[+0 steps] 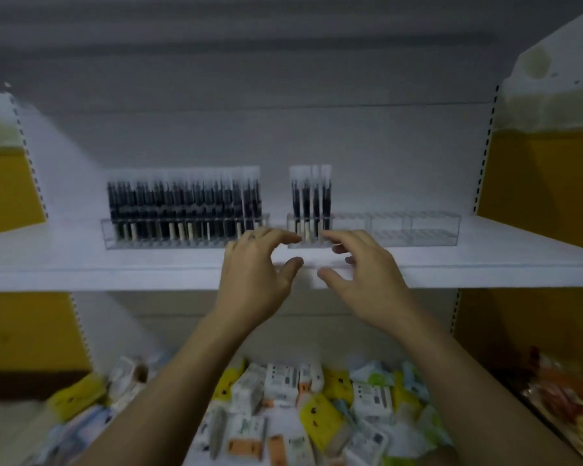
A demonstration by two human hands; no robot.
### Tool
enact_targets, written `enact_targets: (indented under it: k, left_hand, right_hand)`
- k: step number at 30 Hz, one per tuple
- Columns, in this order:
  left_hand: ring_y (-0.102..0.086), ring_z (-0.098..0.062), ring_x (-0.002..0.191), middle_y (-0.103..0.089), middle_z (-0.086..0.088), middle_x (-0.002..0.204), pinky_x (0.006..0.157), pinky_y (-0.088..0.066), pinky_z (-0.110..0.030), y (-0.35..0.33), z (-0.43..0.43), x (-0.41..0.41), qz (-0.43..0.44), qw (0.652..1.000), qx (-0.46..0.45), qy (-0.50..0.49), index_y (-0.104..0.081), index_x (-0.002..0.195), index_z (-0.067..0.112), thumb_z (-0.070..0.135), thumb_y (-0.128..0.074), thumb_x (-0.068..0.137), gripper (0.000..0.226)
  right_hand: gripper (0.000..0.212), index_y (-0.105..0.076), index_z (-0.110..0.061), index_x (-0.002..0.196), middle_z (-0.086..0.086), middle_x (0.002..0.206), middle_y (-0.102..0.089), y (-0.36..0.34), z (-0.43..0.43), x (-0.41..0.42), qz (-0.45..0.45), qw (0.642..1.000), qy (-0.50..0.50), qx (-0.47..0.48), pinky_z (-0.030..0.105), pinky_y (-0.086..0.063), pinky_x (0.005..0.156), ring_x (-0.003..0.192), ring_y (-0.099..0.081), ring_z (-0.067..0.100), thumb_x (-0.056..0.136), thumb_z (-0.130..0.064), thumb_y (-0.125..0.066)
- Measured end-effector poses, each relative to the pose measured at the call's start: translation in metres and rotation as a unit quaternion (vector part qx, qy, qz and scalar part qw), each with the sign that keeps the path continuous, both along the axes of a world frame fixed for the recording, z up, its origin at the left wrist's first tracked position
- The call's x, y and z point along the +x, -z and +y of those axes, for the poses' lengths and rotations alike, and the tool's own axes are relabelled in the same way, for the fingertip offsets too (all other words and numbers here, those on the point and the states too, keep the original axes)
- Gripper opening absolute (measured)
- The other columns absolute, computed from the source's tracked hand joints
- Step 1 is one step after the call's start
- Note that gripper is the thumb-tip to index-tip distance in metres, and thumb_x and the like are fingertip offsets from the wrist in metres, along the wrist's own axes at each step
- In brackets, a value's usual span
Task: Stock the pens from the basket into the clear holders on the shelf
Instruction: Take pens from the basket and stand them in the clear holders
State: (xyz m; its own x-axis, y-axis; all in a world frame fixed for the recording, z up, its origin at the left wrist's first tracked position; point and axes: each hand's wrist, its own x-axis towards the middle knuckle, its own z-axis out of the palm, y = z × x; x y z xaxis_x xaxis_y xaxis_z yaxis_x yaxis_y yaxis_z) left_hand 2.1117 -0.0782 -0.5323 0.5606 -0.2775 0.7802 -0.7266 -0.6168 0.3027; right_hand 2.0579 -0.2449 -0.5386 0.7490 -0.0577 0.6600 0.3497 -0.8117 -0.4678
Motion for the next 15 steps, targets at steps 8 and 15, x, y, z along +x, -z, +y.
enact_targets:
  k: [8, 15]
  left_hand:
    - [-0.057, -0.02, 0.105, -0.064, 0.008, 0.112, 0.088, -0.042, -0.036, 0.109, 0.032, -0.02, 0.096, 0.99, 0.09, -0.043, -0.063, 0.114, 0.03, 0.038, -0.066, 0.085, 0.03]
    - [-0.048, -0.018, 0.122, -0.056, 0.008, 0.131, 0.101, -0.038, -0.034, 0.201, 0.036, -0.025, 0.24, 0.957, 0.155, -0.039, -0.054, 0.13, 0.029, 0.042, -0.063, 0.087, 0.046]
  right_hand:
    - [0.048, -0.05, -0.029, 0.134, -0.006, 0.128, -0.05, 0.108, 0.019, -0.012, 0.112, 0.993, -0.004, -0.049, 0.029, -0.044, 0.096, 0.117, -0.05, 0.014, 0.088, -0.031, -0.066]
    - [0.059, -0.042, -0.03, 0.142, -0.006, 0.142, -0.041, 0.203, 0.031, -0.008, 0.27, 0.962, -0.017, -0.041, 0.025, -0.036, 0.098, 0.128, -0.043, 0.015, 0.088, -0.033, -0.066]
